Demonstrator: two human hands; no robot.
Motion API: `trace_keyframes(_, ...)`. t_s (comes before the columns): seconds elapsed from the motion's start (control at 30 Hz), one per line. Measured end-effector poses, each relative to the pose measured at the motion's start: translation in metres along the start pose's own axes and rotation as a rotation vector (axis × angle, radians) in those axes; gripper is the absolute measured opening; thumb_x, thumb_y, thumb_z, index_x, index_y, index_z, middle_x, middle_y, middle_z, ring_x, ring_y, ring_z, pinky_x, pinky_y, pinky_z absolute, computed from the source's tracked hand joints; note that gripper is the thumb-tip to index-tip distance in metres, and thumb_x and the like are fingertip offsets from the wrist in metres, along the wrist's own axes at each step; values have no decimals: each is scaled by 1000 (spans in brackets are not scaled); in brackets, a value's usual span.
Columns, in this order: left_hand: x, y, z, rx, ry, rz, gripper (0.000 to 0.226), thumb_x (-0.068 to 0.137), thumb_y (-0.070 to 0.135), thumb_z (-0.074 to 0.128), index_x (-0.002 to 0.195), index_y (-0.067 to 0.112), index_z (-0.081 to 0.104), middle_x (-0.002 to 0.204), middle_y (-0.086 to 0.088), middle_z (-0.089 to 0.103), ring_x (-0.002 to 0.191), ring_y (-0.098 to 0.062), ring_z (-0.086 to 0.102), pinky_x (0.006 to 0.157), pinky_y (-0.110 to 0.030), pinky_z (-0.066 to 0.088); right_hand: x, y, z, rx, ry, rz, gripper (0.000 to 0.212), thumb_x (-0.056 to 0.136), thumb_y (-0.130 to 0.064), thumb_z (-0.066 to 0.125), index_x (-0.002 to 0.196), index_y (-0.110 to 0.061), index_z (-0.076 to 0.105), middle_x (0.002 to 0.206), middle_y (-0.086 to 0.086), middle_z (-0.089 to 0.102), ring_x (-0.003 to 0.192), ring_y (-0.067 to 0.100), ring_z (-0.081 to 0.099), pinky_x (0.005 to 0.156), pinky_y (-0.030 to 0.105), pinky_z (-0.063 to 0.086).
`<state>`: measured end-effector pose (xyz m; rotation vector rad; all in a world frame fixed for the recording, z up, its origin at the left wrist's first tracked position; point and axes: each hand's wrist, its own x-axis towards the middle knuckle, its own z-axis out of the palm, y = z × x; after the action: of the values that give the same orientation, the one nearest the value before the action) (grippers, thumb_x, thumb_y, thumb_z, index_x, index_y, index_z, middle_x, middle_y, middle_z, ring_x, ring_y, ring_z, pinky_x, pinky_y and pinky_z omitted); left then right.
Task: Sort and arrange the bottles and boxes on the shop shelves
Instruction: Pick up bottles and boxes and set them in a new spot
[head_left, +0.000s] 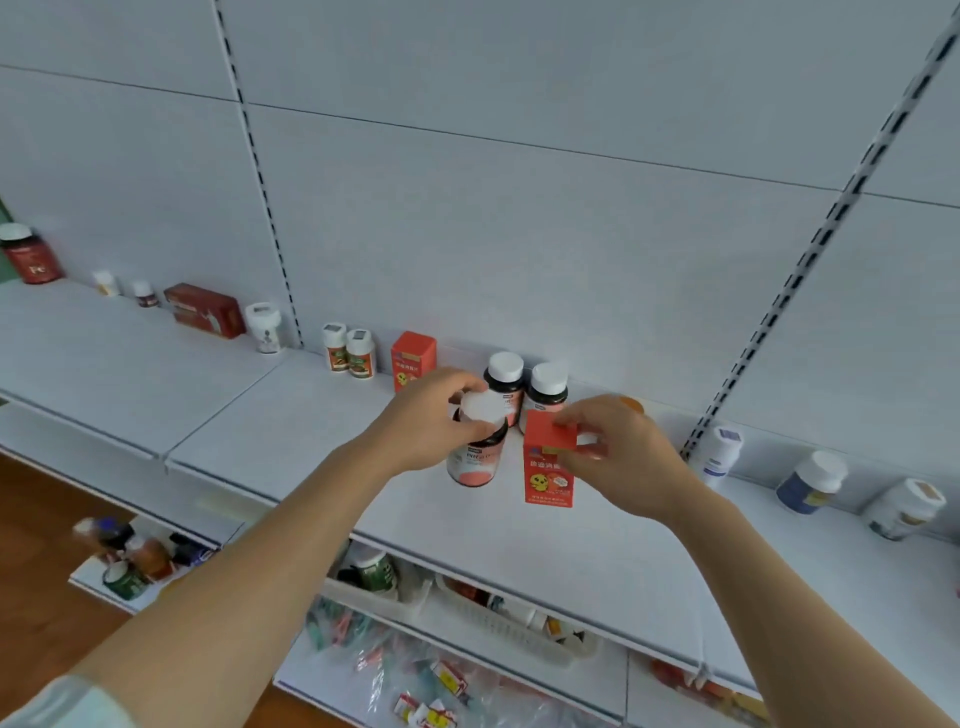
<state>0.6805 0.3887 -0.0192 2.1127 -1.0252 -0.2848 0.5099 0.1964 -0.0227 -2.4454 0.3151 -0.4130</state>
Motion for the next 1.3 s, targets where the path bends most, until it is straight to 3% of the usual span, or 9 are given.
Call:
trace_keyframes(0.27,62,-36,12,63,-100,94,51,83,32,76,130,24,60,126,8,63,104,-6,55,83,-21,39,12,2,23,-21,69,102,35,80,-10,75,111,-24,67,110,-9,62,100,-4,56,80,4,45)
trace_keyframes(0.43,81,-55,20,97,-167,166,45,85,31,73,128,25,61,127,8,62,110,-14,58,93,-35,47,13,-6,37,-4,148,177,36,80,-9,75,112,-24,67,112,-11,61,102,0,59,84,8,48)
trace_keyframes(0.6,90,-64,20,127,-182,247,42,87,31,70,128,23,61,127,7,61,109,-15,58,92,-37,48,13,-10,53,3,176,206,39,81,-6,73,116,-20,66,115,-8,59,104,6,60,89,18,53)
trace_keyframes(0.77,96,-69,20,143,-175,267,46,91,34,66,134,20,56,131,7,58,112,-14,57,93,-33,47,16,-13,62,0,189,209,40,84,-4,71,120,-20,65,120,-9,57,106,1,59,89,10,48)
trace_keyframes(1.2,94,-63,27,195,-125,278,46,93,29,63,137,17,53,137,5,54,119,-16,53,88,-22,38,12,-3,63,11,163,227,41,83,-5,71,120,-22,65,119,-19,51,106,-10,54,88,5,44)
trace_keyframes(1.3,93,-63,28,197,-113,276,47,93,29,64,137,17,53,138,4,54,121,-17,52,93,-26,40,12,-3,63,-2,159,222,41,84,-5,71,121,-21,64,119,-18,51,105,-12,53,86,2,43)
